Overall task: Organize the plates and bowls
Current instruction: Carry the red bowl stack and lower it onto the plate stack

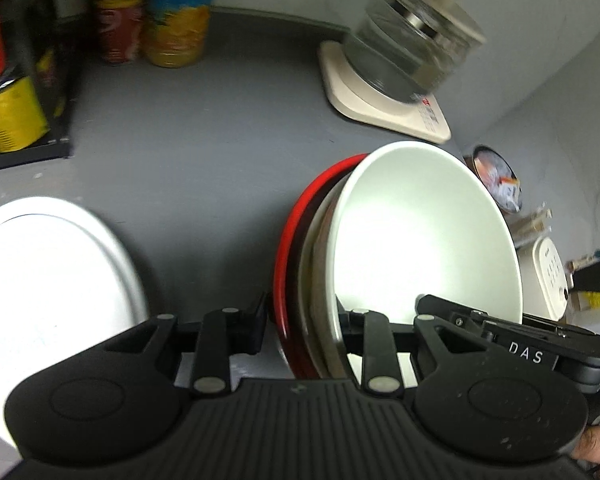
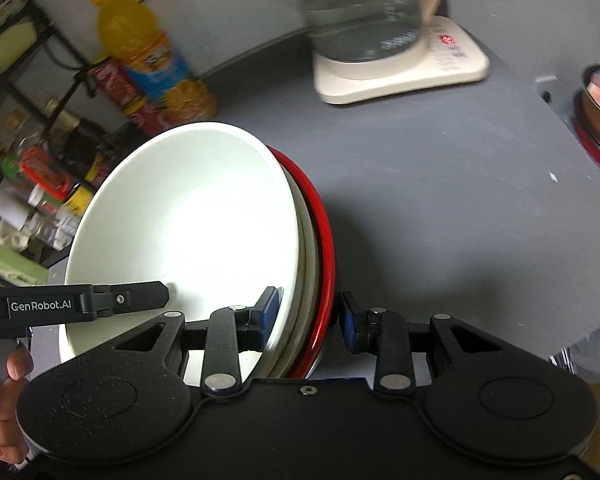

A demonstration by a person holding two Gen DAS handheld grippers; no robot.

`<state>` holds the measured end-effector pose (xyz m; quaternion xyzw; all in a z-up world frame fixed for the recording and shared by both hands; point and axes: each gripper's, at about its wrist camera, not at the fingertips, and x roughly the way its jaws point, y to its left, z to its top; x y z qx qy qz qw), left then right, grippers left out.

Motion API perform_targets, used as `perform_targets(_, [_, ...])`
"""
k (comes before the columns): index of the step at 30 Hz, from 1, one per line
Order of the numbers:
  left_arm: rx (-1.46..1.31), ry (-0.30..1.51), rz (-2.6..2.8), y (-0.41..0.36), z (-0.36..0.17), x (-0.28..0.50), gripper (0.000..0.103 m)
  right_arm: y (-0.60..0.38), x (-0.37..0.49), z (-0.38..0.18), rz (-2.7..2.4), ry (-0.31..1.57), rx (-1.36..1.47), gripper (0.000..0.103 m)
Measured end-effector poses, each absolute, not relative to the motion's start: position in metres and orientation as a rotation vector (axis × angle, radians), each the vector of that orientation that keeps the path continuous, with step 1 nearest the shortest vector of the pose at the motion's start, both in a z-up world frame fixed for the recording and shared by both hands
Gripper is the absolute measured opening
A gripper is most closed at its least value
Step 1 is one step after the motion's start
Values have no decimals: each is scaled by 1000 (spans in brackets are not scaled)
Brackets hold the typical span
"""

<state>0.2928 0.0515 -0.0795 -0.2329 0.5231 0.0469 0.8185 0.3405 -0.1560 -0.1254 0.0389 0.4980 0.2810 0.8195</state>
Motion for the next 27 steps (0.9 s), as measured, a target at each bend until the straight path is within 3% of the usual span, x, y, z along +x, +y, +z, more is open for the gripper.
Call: perform_targets(27, [-662, 1018, 355, 183, -66, 180, 27, -6, 298, -111, 839, 1075, -81, 32])
